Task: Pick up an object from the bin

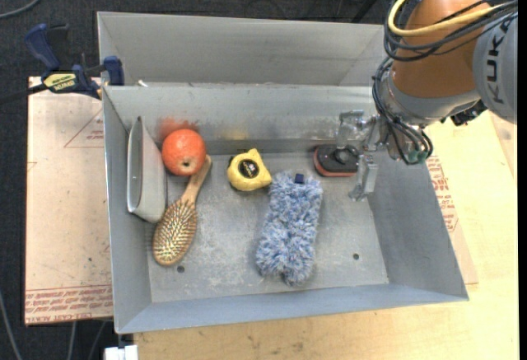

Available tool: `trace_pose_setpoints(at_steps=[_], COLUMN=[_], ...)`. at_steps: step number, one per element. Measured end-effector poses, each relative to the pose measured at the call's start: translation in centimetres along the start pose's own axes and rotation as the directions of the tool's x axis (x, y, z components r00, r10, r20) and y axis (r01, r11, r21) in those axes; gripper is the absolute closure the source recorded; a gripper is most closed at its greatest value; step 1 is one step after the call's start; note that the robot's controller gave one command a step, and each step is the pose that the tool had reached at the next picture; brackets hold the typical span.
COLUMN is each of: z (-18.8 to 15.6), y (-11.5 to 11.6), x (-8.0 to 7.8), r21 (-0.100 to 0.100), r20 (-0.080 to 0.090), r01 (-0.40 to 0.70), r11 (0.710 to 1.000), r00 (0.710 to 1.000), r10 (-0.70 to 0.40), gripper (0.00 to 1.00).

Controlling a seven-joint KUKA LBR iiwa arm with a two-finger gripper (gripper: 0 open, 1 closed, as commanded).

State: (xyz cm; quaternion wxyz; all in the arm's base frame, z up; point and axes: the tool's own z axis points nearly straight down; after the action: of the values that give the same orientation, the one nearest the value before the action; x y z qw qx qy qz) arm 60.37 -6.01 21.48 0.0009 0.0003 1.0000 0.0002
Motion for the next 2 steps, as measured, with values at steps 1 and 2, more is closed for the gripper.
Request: trace_pose_setpoints(at_steps=[1,2], z=[-3.48,-3.31], y=[0.31,1.11], x=[-0.44,-1.33], r21=[-0.001,0.003], r20=[-0.007,0.017], r01=[0.049,0.070], r11=[0.999,0.998], r00=[0.999,0.997], r10=[-0.049,-0.070], gripper=[0.00,0.00])
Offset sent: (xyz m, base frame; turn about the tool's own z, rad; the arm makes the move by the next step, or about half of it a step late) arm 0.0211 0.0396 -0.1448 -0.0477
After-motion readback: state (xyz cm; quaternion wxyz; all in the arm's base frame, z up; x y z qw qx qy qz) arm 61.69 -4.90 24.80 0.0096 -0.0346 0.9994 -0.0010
